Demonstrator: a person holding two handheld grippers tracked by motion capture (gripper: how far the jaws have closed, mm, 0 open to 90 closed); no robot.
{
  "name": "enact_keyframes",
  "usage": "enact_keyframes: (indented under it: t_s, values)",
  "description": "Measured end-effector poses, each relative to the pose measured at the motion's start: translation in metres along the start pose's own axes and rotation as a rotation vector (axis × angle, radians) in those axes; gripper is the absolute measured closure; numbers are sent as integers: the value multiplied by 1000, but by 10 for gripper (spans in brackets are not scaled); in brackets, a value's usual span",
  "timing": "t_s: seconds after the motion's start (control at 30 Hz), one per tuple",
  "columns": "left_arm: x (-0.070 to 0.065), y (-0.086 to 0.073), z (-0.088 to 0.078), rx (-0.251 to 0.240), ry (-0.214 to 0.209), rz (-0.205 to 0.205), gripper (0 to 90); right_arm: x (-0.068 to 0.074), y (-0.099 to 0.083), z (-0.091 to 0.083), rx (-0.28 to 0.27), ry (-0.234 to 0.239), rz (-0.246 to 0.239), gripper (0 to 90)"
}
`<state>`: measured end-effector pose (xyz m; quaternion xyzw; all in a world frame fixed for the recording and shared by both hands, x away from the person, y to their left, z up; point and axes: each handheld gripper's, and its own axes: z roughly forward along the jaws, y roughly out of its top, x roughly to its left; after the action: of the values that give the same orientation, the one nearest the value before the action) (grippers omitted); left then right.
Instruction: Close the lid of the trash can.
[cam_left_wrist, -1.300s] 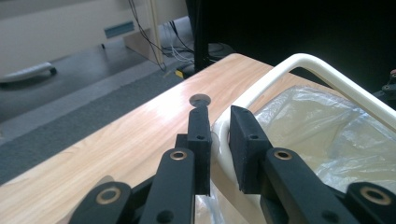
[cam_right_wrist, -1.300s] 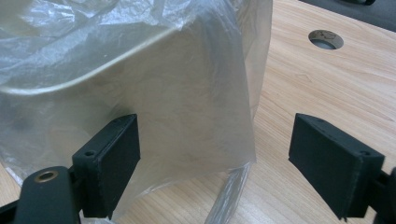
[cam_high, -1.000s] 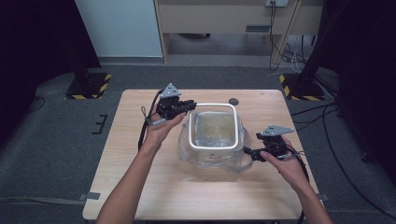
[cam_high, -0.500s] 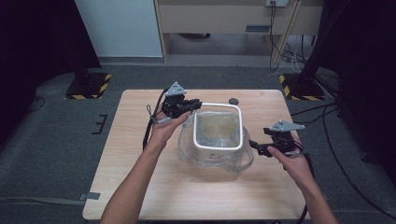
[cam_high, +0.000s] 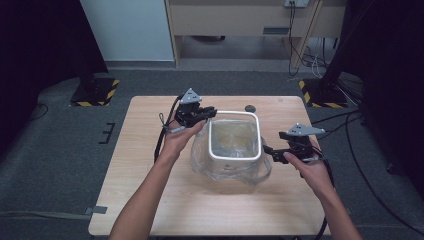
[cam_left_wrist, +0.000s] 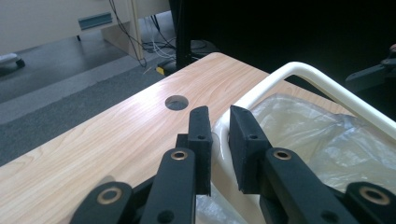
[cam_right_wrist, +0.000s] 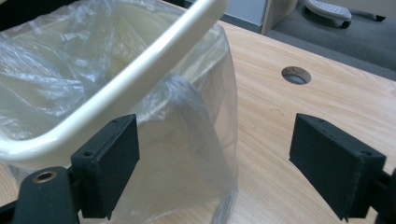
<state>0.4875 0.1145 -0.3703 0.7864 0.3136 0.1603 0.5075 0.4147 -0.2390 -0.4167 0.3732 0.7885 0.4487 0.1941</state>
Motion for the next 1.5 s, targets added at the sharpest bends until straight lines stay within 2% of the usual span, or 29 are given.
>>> enact_keyframes:
  t_s: [0.17, 0.27, 0.47, 0.6, 0.7, 0.77, 0.9, 1.0, 1.17, 1.5]
  values:
    - [1, -4, 4, 15, -5, -8, 791, 0, 6, -1, -20, -14, 5, 155]
    - [0, -6, 6, 17, -4, -13, 791, -1, 9, -1, -38, -13, 27, 154]
    - [1, -9, 11, 50, 24, 9, 791, 4, 16, 3, -58, 2, 27, 149]
    - [0, -10, 12, 63, 27, 23, 791, 6, 20, 5, -63, 17, 35, 146]
    - [-2, -13, 14, 82, 44, 44, 791, 7, 20, 9, -56, 27, 35, 144]
    - [-2, -15, 15, 99, 52, 39, 791, 8, 20, 11, -46, 29, 26, 142]
    - [-2, -18, 20, 118, 64, 54, 790, 8, 20, 16, -34, 36, 29, 139]
    - [-1, -21, 22, 125, 65, 53, 789, 8, 20, 18, -29, 40, 43, 139]
    - [-1, -24, 25, 123, 72, 55, 786, 10, 20, 19, -25, 38, 26, 139]
    - [-1, -24, 29, 120, 93, 68, 781, 12, 20, 23, -9, 40, 33, 141]
